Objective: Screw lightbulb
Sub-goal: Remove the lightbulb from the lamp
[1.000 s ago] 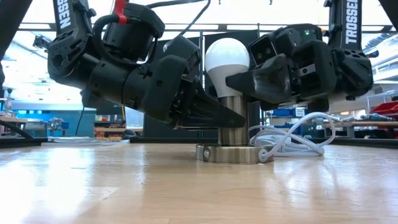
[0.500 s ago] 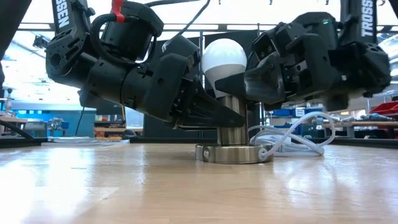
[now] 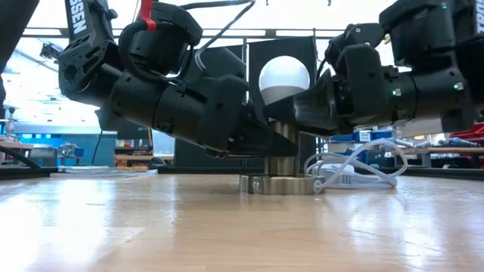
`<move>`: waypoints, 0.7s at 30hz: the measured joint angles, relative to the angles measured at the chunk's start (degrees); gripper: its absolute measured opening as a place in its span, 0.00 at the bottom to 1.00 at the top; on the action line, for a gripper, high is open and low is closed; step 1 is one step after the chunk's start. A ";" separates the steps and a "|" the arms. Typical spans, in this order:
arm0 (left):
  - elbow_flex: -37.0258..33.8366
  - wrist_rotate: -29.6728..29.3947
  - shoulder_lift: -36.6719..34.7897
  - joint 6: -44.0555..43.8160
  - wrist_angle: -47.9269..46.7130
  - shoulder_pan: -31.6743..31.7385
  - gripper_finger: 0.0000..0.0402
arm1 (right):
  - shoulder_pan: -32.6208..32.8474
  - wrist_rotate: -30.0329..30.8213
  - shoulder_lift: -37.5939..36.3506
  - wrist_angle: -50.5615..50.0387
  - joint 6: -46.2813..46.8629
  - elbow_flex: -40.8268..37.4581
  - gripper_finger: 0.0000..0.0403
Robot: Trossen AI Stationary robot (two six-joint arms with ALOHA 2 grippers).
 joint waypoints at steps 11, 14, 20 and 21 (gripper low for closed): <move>-0.28 -4.24 -0.09 -1.50 -0.31 -0.49 0.49 | 3.01 11.36 0.02 -9.85 3.74 6.29 0.44; -0.22 -5.59 -0.11 -1.95 -0.98 -0.84 0.49 | 4.44 15.90 0.04 -12.75 4.93 8.17 0.44; -0.19 -7.57 -0.05 -2.95 -1.07 -1.14 0.49 | 7.14 26.80 0.09 -22.76 7.82 13.36 0.44; -0.20 -7.99 -0.04 -3.11 -1.07 -1.14 0.49 | 7.32 28.10 0.09 -24.71 9.07 14.30 0.44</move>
